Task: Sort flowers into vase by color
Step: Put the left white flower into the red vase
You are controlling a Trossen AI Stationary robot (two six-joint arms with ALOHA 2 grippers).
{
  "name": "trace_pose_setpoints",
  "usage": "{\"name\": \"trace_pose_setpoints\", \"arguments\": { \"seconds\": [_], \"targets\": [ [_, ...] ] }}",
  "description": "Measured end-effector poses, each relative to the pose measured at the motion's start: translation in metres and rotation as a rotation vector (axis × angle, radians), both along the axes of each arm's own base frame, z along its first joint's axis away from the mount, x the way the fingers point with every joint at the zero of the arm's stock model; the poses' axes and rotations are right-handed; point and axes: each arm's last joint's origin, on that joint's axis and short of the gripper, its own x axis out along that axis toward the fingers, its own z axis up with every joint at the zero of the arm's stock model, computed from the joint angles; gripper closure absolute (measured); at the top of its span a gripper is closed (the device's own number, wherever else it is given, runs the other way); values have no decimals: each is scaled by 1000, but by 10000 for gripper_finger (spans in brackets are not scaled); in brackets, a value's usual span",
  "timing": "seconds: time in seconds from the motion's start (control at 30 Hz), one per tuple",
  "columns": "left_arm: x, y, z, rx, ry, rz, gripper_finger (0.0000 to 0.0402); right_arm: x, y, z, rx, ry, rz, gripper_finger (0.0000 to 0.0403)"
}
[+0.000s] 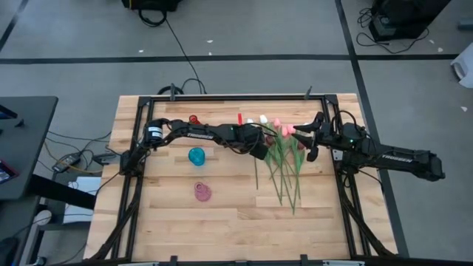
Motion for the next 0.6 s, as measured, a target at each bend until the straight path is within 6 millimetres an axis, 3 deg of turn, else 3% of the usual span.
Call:
{"name": "trace_pose_setpoints", "arguments": {
  "seconds": [0.27,0.4,0.6],
  "targets": [
    [29,-22,21,-39,-345,-243,235,1,-1,-1,-28,16,-29,248],
    [34,-35,26,-28,-414,-301,235,1,-2,0,-37,7,-44,248],
    [37,-35,2,-80,-362,-271,235,1,-2,2,-42,-11,-48,248]
  ]
}}
